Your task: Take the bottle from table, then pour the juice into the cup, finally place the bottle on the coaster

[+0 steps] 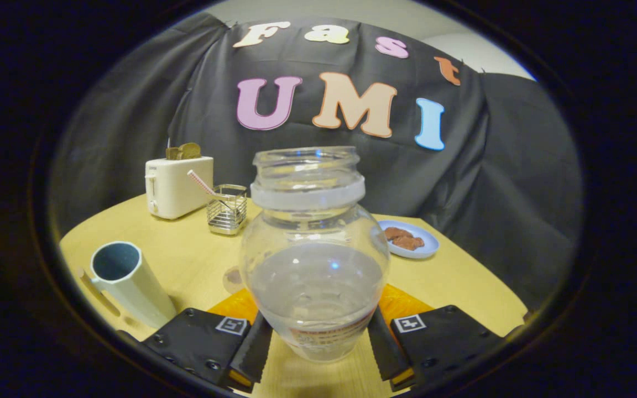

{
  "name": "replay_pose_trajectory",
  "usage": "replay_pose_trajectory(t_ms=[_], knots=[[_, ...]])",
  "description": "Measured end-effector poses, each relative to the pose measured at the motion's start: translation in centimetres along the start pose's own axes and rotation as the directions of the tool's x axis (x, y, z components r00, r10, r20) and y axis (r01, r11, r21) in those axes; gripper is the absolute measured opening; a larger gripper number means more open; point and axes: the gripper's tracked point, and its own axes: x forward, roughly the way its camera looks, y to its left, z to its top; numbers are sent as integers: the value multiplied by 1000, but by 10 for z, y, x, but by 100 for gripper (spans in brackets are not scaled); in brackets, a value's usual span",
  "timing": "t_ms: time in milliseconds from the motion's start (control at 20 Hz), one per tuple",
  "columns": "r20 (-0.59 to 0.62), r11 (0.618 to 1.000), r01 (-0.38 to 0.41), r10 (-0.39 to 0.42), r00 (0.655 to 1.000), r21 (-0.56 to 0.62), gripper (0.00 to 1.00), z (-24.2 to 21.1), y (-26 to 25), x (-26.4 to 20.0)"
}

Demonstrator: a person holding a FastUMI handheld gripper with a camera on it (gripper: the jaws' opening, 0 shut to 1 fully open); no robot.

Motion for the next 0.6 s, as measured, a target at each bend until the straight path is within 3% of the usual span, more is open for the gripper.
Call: replay_pose_trajectory(t_ms=[350, 500, 600], knots=[[62, 971, 151, -142, 988, -187, 80, 31, -18, -23], [99, 935, 201, -179, 979, -293, 80, 45, -19, -29], [139, 892, 248, -211, 968, -379, 80, 57, -21, -36]])
